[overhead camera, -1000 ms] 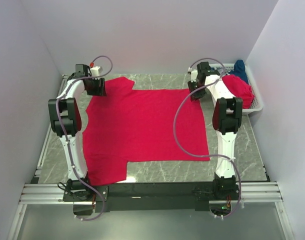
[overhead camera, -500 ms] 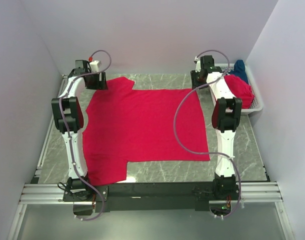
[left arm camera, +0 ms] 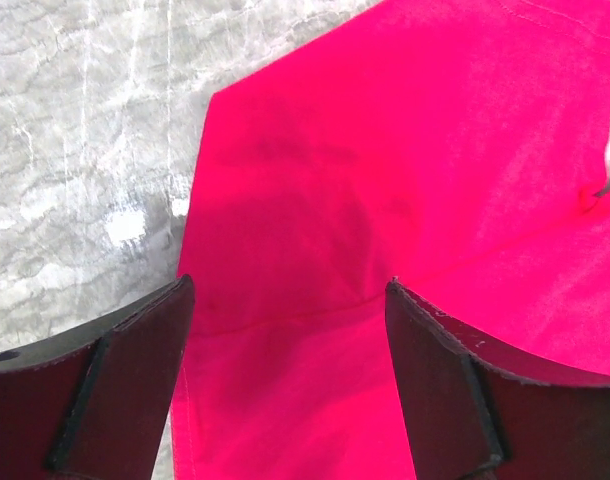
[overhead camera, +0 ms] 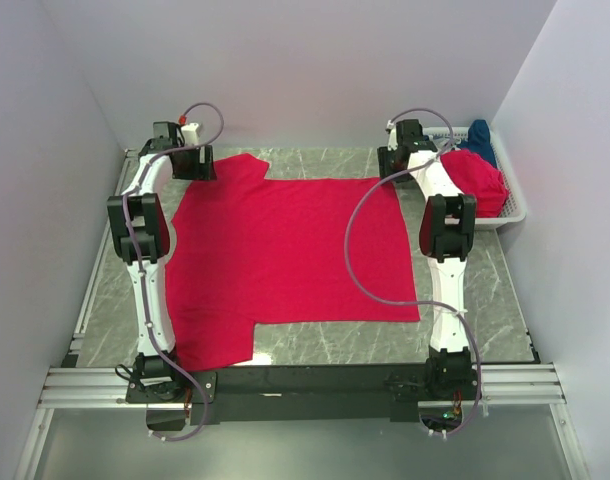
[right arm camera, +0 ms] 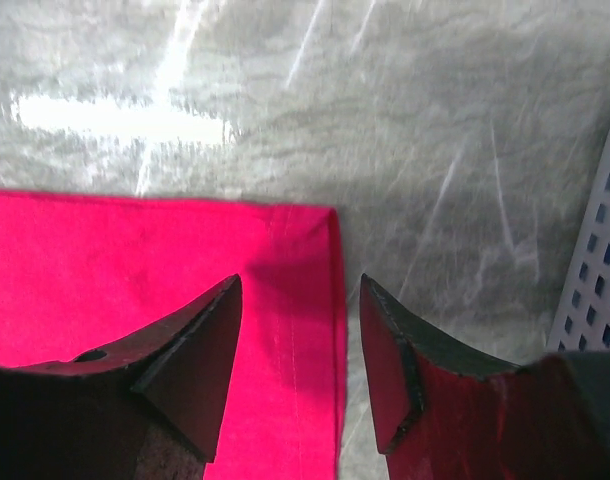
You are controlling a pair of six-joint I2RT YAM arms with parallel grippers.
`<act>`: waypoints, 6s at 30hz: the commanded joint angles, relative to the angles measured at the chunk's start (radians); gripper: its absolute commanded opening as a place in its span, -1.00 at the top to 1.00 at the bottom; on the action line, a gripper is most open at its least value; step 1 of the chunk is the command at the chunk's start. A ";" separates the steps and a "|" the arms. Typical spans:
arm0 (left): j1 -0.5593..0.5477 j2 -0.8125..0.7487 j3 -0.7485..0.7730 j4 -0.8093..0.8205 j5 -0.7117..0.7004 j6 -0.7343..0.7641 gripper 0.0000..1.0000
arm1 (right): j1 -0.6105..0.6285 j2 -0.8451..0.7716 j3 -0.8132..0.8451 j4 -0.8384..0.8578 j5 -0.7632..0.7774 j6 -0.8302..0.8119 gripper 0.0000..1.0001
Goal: Fold and stack the t-shirts
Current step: Fold the tshirt
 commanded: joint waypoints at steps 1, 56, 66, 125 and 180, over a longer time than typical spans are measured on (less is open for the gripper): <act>0.003 0.012 0.061 0.019 -0.010 0.011 -0.67 | 0.017 0.048 0.059 0.054 0.017 -0.001 -0.16; -0.041 0.212 0.272 0.195 -0.053 -0.135 0.85 | 0.034 -0.044 0.005 0.114 0.007 -0.072 1.00; -0.023 0.056 0.117 0.347 -0.016 -0.152 0.99 | 0.026 -0.128 -0.054 0.160 0.001 -0.078 1.00; 0.244 -0.709 -0.822 -0.086 0.404 0.518 -0.09 | -0.068 -0.452 -0.452 -0.302 -0.297 -0.526 -0.15; 0.094 -0.584 -0.782 -0.023 0.229 0.401 -0.28 | 0.101 -0.390 -0.507 -0.336 -0.019 -0.687 0.34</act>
